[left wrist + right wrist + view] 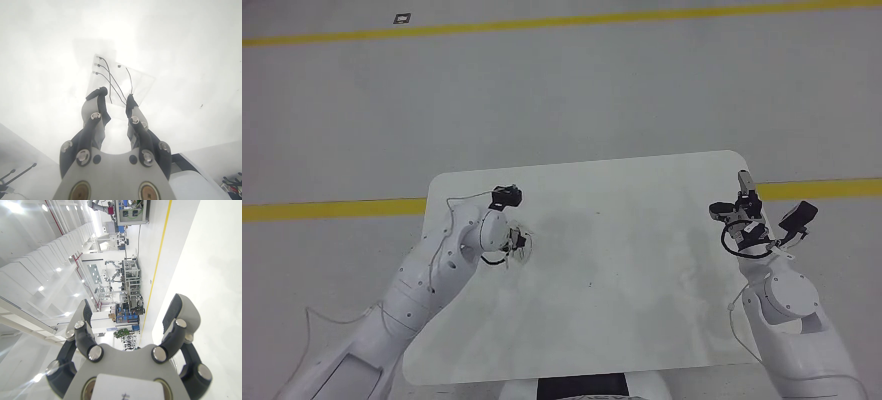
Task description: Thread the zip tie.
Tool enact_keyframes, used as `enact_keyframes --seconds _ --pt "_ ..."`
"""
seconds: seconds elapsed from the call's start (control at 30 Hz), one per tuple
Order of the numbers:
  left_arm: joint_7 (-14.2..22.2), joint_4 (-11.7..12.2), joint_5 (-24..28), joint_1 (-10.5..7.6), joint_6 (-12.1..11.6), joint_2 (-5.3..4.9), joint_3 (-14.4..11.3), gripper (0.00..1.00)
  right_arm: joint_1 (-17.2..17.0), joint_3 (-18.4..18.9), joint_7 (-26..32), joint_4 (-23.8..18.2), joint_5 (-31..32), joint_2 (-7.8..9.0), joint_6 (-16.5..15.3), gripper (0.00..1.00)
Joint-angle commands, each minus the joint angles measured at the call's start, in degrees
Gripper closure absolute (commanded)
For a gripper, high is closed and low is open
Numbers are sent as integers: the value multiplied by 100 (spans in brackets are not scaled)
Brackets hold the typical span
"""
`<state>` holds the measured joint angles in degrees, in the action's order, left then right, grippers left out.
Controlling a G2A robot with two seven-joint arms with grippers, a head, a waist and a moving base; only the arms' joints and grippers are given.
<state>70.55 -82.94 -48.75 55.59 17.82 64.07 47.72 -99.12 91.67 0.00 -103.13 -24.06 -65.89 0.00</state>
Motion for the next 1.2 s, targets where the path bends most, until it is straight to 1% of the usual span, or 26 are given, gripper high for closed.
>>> enact_keyframes --seconds 0.0,0.07,0.13,0.2,0.27,0.37,0.47,0.63,0.67,0.83,0.97,1.07,1.17 --pt "-47 81 11 -21 -6 10 -19 83 0 0 0 0 0 0 0 0" --pt "-86 149 24 -51 -18 31 -70 82 0 0 0 0 0 0 0 0" --pt "-108 290 28 -92 -34 51 -123 80 0 0 0 0 0 0 0 0" --pt "-125 369 25 -139 -37 79 -195 79 0 0 0 0 0 0 0 0" --pt "-111 514 52 -192 -55 111 -272 79 0 0 0 0 0 0 0 0" --pt "-76 653 144 -276 -104 163 -381 77 0 0 0 0 0 0 0 0" --pt "-36 753 208 -347 -155 205 -473 76 0 0 0 0 0 0 0 0" --pt "-13 854 294 -419 -198 244 -544 75 0 0 0 0 0 0 0 0" --pt "-14 870 284 -426 -188 247 -553 76 0 0 0 0 0 0 0 0" --pt "-64 975 161 -445 16 250 -563 75 0 0 0 0 0 0 0 0" --pt "-97 1009 122 -445 62 254 -574 75 0 0 0 0 0 0 0 0" --pt "-159 1040 106 -446 99 277 -624 75 0 0 0 0 0 0 0 0" --pt "-198 1152 149 -475 107 307 -667 75 0 0 0 0 0 0 0 0"
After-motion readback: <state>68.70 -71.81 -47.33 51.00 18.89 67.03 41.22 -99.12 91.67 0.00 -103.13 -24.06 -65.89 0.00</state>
